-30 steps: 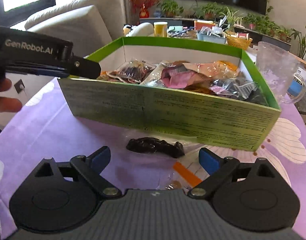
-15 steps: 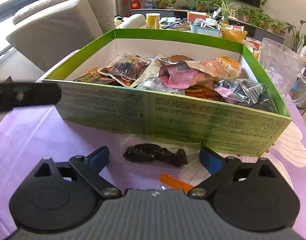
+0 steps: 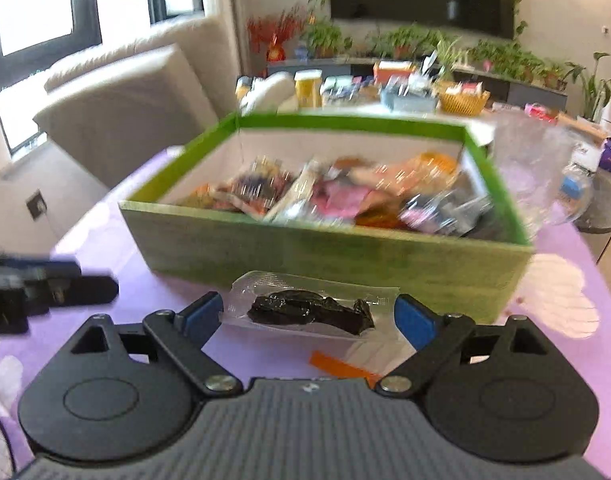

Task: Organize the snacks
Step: 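Grasp the orange-labelled nut bag with left tool while right tool grasps clear dark-candy packet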

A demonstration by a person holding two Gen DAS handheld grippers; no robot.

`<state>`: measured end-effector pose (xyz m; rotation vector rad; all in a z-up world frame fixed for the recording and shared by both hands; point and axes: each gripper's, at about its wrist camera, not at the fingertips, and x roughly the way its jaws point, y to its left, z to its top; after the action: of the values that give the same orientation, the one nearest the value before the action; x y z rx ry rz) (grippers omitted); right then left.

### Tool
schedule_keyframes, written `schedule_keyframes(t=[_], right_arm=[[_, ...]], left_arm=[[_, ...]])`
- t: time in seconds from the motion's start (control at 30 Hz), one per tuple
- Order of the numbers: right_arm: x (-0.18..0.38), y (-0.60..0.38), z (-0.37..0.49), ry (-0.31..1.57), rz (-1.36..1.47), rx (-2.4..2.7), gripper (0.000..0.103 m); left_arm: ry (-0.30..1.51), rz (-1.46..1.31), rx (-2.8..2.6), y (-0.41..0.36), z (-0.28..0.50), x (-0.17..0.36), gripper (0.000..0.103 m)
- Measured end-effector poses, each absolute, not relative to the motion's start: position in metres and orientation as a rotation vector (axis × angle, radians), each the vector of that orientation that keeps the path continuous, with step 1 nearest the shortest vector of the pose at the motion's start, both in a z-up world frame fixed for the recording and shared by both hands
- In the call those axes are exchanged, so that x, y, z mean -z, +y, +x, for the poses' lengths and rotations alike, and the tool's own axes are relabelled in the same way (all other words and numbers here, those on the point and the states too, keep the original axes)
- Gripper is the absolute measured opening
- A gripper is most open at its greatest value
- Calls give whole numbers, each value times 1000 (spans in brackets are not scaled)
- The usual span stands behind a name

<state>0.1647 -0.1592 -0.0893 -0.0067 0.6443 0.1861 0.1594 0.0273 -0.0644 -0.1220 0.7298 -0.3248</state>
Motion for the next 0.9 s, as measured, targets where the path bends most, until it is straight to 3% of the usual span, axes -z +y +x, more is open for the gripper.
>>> schedule_keyframes(t=[0.23, 0.63, 0.9], right_arm=[[67, -207, 137, 552, 90, -87, 51], [80, -254, 131, 535, 237, -17, 51], [86, -264, 125, 526, 275, -58, 51]], left_arm=[[773, -87, 517, -15, 137, 70, 57], [874, -23, 560, -91, 145, 90, 57], [890, -27, 515, -107, 156, 98, 67]])
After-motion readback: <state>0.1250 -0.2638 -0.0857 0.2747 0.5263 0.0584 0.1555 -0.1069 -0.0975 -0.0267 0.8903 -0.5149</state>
